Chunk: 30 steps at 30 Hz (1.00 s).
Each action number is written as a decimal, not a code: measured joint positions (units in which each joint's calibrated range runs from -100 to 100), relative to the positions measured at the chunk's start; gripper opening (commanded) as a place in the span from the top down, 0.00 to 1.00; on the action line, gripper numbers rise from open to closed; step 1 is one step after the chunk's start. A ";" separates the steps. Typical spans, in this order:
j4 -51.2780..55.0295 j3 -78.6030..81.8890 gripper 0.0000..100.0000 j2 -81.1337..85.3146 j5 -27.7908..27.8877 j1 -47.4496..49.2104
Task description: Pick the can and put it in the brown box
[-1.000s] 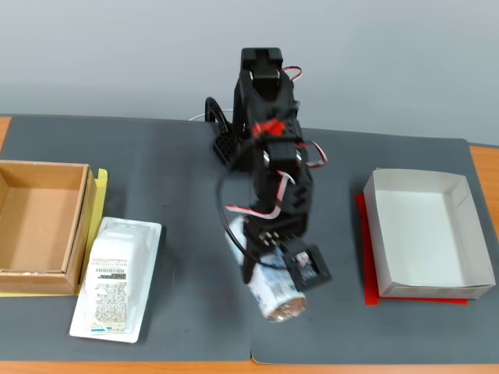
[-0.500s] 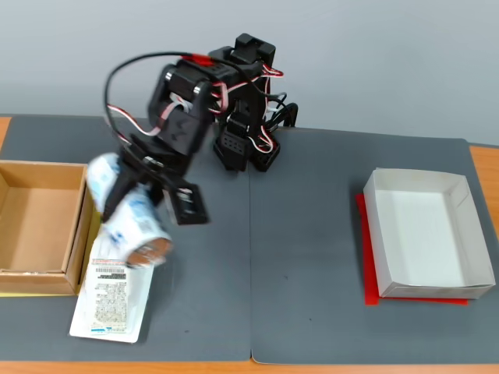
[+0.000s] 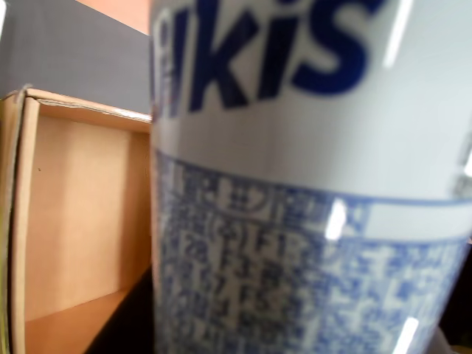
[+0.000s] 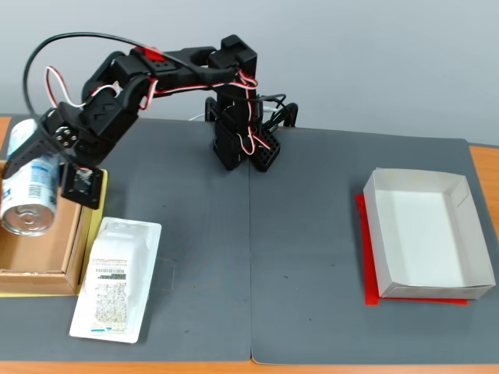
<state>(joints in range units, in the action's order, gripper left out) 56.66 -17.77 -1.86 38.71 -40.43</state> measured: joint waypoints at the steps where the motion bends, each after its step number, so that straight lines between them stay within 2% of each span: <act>1: 0.00 -0.91 0.90 -0.76 -0.15 -0.07; 28: -1.04 -2.09 0.90 -21.22 -0.10 -6.06; 30: -1.04 -2.09 0.87 -21.22 -0.10 -6.06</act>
<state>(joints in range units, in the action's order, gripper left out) 55.62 -19.85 -23.08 38.61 -46.49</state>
